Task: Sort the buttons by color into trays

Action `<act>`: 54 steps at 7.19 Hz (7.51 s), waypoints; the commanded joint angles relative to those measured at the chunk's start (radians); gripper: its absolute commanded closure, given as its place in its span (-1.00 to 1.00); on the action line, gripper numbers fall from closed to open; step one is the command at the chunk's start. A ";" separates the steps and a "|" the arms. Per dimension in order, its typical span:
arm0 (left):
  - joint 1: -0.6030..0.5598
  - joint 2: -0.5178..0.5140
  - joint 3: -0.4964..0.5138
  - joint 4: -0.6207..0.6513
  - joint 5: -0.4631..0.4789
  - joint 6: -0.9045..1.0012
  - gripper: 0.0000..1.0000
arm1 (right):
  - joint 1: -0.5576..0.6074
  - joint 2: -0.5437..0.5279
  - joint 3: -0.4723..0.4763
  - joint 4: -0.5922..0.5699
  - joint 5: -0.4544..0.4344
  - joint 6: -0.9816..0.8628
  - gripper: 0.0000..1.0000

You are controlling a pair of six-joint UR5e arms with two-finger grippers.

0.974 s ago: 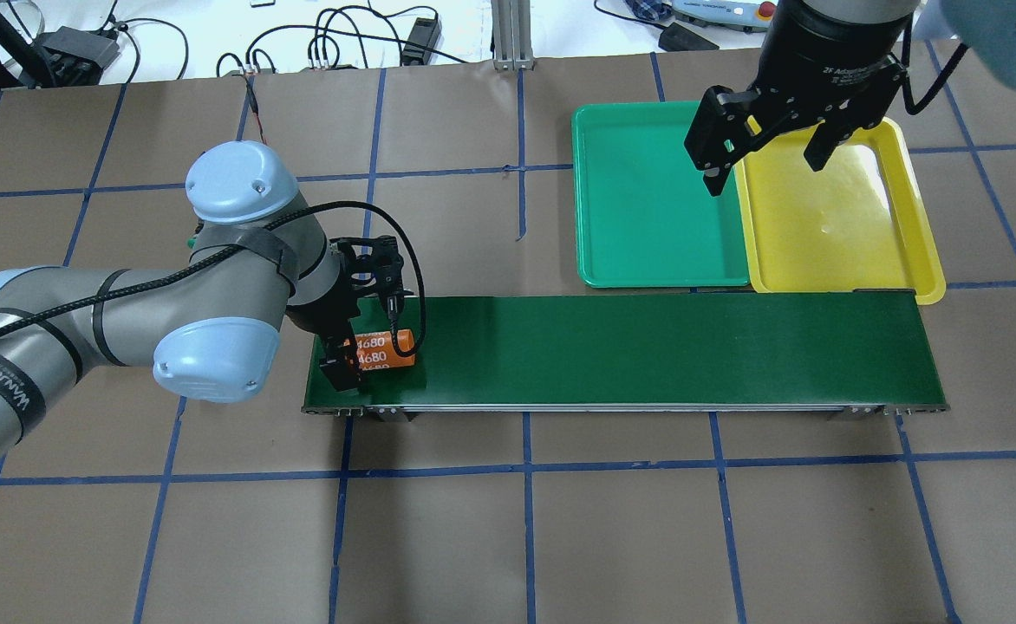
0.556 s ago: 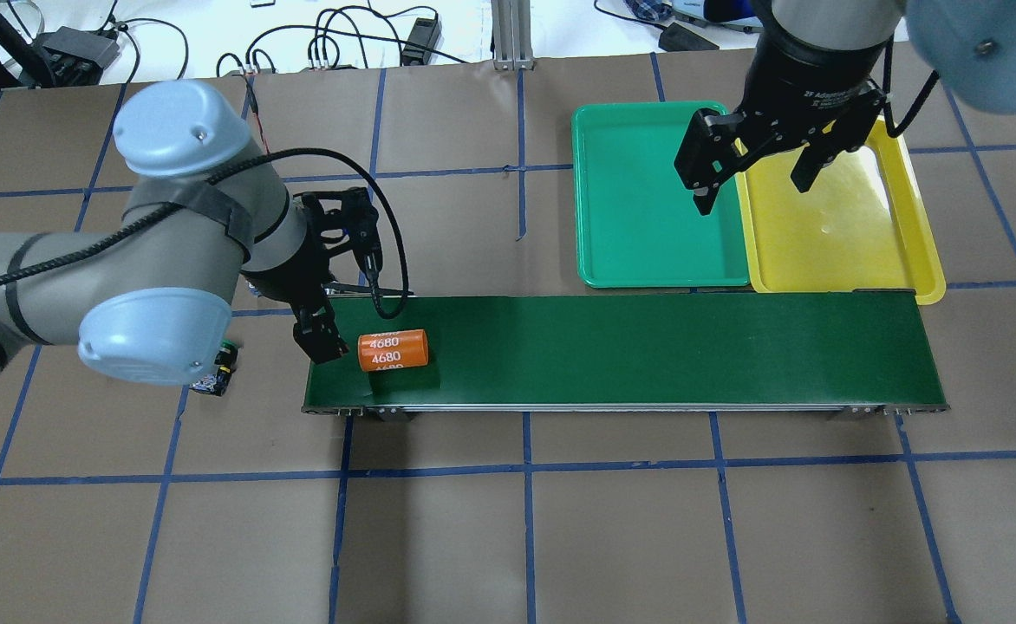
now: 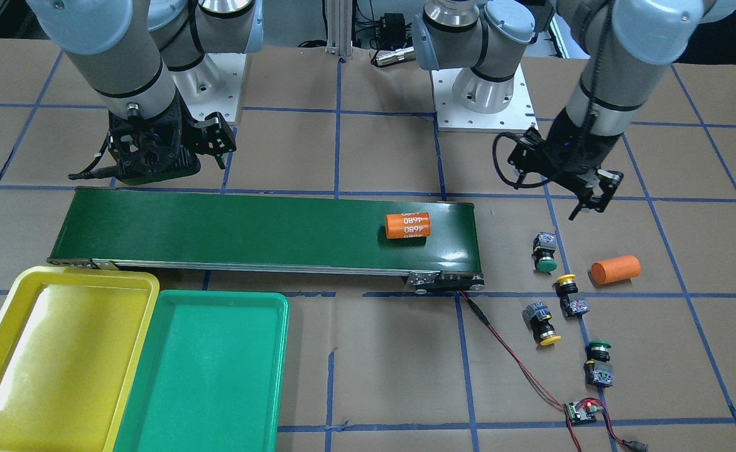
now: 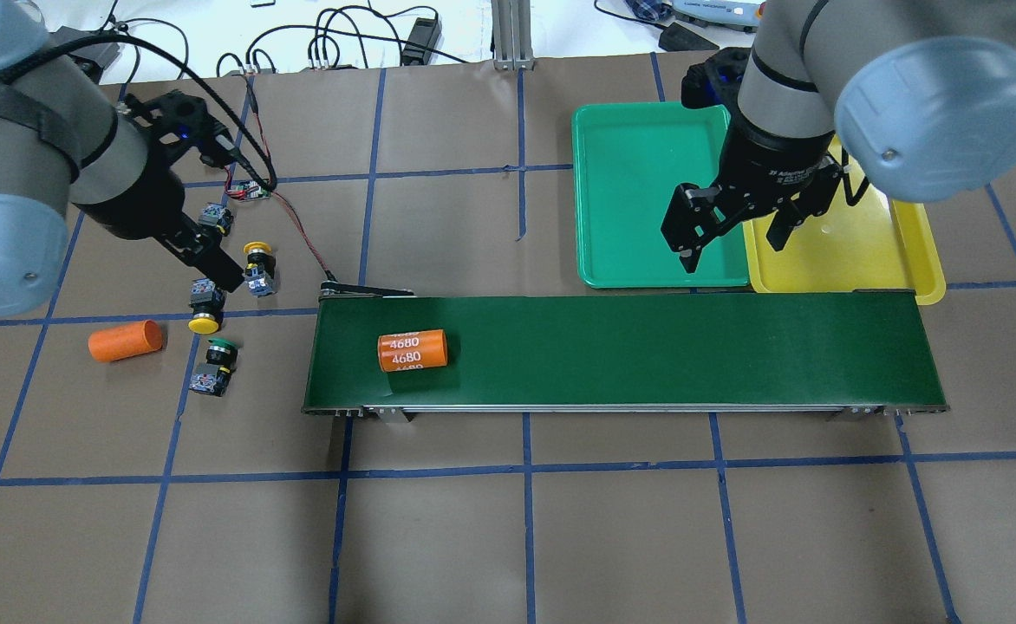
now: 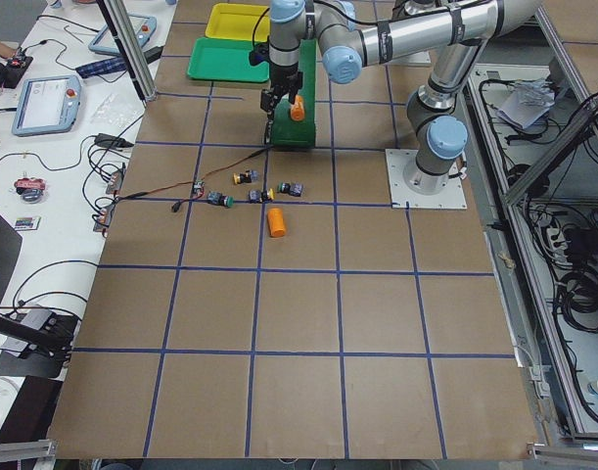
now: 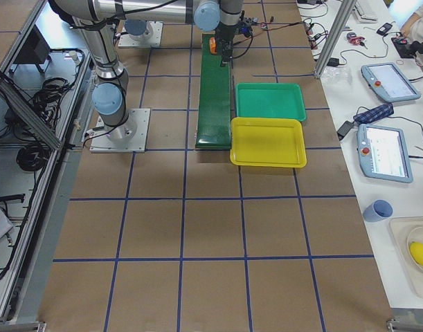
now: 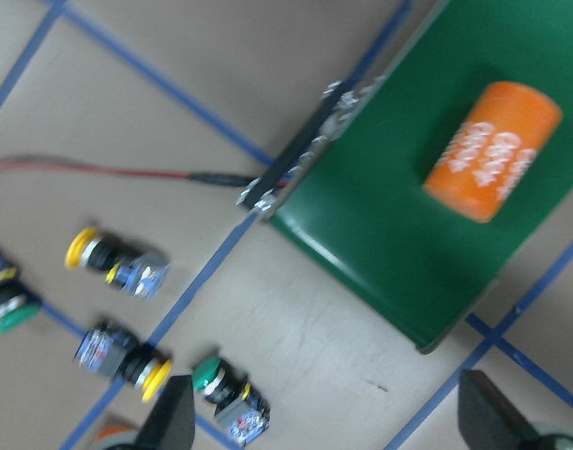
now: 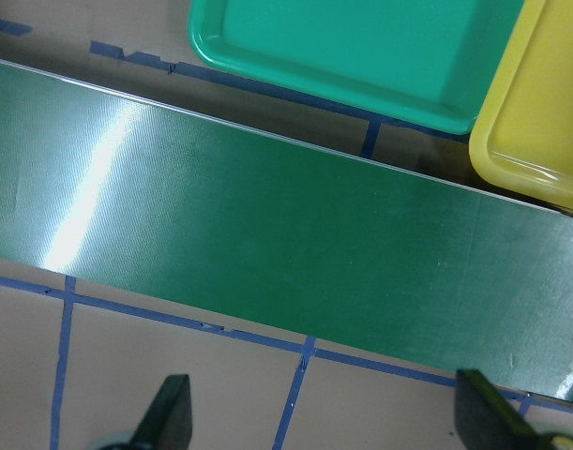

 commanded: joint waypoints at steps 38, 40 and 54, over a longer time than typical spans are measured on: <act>0.327 -0.387 0.070 0.133 0.018 -0.239 1.00 | -0.356 -0.078 0.614 -0.686 0.014 -1.630 -1.00; 0.168 -0.302 0.127 -0.023 -0.054 -0.245 1.00 | -0.356 -0.077 0.614 -0.691 0.016 -1.630 -1.00; -0.224 -0.228 -0.106 0.123 -0.115 -0.720 -1.00 | -0.356 -0.078 0.609 -0.691 0.036 -1.633 -1.00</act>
